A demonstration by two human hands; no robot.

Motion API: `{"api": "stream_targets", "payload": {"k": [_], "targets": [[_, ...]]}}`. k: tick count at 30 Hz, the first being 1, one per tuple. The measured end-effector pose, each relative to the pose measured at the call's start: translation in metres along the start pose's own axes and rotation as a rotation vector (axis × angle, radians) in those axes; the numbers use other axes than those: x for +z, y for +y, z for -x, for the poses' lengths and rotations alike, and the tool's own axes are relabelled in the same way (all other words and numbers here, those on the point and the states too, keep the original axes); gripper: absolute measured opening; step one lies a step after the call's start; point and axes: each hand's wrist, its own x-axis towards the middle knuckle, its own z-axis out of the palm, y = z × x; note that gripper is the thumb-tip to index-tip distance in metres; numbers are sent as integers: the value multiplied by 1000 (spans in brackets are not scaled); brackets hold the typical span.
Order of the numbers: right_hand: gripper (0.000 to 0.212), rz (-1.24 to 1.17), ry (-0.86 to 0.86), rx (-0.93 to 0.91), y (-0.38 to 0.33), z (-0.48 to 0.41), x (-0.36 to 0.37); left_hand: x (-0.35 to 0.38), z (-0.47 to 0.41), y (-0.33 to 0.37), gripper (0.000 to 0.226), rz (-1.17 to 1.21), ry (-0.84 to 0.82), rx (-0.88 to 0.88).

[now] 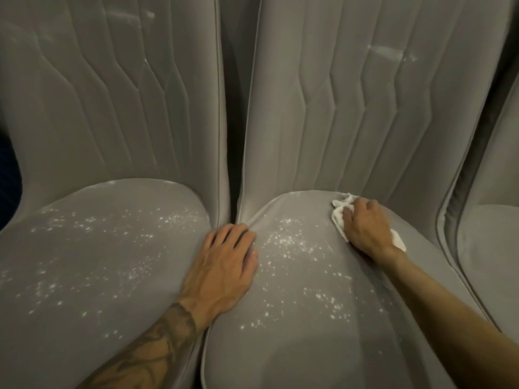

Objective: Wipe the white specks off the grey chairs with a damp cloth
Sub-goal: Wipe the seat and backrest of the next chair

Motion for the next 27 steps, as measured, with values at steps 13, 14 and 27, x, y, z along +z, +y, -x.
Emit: {"api": "stream_targets", "payload": {"k": [13,14,27], "targets": [[38,-29,-35,-38,-11,0,8,-1,0,-1,36,3,-44,-11],[37,-65,-54,-106,-22,8,13,-2,0,-1,37,7,-45,-11],[31,-74,-77,-309,-39,25,21,-3,-1,1,43,13,-82,-23]]}}
